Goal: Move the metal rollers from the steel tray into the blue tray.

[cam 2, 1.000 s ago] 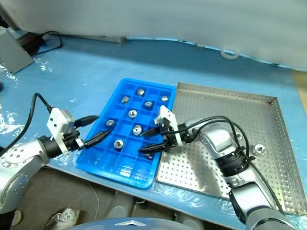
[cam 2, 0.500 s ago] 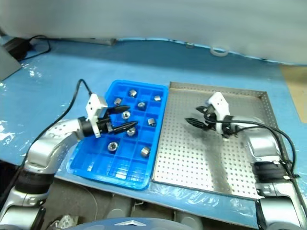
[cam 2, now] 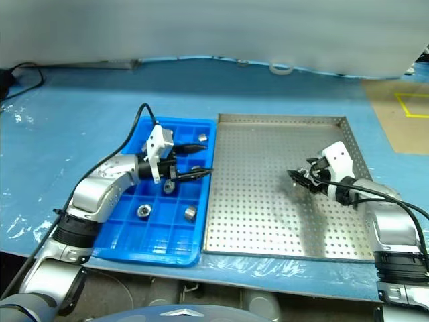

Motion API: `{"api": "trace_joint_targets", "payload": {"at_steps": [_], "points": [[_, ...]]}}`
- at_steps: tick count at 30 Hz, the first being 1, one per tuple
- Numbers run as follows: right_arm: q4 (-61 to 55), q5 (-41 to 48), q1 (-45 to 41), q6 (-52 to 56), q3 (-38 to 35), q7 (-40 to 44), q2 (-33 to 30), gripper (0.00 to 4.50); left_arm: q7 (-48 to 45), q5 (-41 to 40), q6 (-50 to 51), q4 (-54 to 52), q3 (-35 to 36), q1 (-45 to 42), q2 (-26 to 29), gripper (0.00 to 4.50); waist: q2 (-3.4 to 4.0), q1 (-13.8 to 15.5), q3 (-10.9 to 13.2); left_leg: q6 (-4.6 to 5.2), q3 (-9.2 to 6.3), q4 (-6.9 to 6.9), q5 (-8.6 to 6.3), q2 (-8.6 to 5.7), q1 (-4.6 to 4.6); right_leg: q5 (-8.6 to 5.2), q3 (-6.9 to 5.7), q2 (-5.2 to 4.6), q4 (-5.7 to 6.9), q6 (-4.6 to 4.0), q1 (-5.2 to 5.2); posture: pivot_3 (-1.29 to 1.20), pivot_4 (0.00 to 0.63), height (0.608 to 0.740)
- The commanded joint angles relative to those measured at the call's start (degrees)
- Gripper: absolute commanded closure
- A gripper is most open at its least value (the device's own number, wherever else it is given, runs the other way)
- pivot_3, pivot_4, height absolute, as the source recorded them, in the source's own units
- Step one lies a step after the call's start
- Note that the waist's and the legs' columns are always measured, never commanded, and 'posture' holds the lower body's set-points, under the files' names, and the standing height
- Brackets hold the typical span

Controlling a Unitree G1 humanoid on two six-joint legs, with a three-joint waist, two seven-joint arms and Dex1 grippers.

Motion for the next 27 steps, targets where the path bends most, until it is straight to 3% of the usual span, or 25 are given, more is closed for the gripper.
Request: {"api": "trace_joint_targets", "payload": {"at_steps": [1,10,13,16,18,20,25,27], "points": [[3.69,-1.56,-1.52,-2.9,0.78,-0.83,0.72,0.73,-0.72,0.15,-1.27,-0.92,0.63,-0.25,0.24,0.69,0.0,0.2,0.0,0.0,0.0,0.01,0.0,0.0,0.0,0.01,0.0,0.0,0.0,-0.01,0.01,-0.23,0.15,0.74],[9.77,-3.72,-3.32,-5.06,2.59,-1.38,1.46,0.73,0.7,0.02,0.53,-4.64,0.86,1.53,0.43,0.69,0.0,0.27,0.0,0.06,0.01,0.01,0.01,0.0,-0.06,0.01,-0.02,-0.01,0.0,-0.02,-0.03,-0.2,0.15,0.74],[7.9,-3.16,-2.77,-4.97,3.37,0.63,1.21,1.32,1.52,-0.09,1.33,-5.63,1.06,1.9,0.33,0.69,0.0,0.29,0.0,0.05,0.01,0.01,0.02,0.0,-0.04,0.01,-0.02,-0.01,0.04,-0.02,-0.02,-0.2,0.15,0.74],[7.96,-4.06,-3.88,-4.47,3.75,-0.35,1.44,2.28,1.8,-0.42,1.97,-6.47,1.39,2.61,0.74,0.69,0.0,0.29,0.0,0.06,0.01,0.02,0.02,0.0,-0.03,0.01,-0.02,-0.01,0.03,-0.02,0.0,-0.19,0.15,0.74],[7.55,-3.93,-4.11,-4.47,4.09,0.29,1.2,2.28,1.7,-1.37,3.16,-7.3,2.05,3.04,1.22,0.69,0.0,0.29,0.0,0.06,0.01,0.02,0.02,0.0,-0.02,0.01,-0.02,-0.01,0.04,-0.02,0.0,-0.19,0.15,0.74],[6.47,-3.4,-3.5,-4.14,4.52,2.02,0.52,2.81,0.85,-3.76,5.68,-9.96,3.2,3.89,2.63,0.69,0.0,0.29,0.0,0.05,0.01,0.02,0.02,0.0,-0.02,0.01,-0.02,-0.01,0.04,-0.03,-0.01,-0.18,0.15,0.74],[2.94,0.07,-6.59,0.19,4.43,4.2,1.34,2.82,1.3,-4.2,6.03,-10.23,6.2,4.08,5.62,0.69,0.03,0.3,0.02,0.05,0.0,0.01,0.02,0.01,-0.03,0.01,-0.02,-0.01,0.04,-0.03,-0.03,-0.15,0.15,0.74],[-2.36,2.52,-8.81,3.45,7.66,7.01,2.62,2.82,2.23,-3.26,5.24,-8.69,8.75,3.16,7.51,0.69,0.04,0.15,0.02,0.03,0.0,0.02,0.02,0.0,-0.02,0.03,-0.02,-0.01,0.06,-0.05,-0.03,-0.12,0.15,0.74]]}}
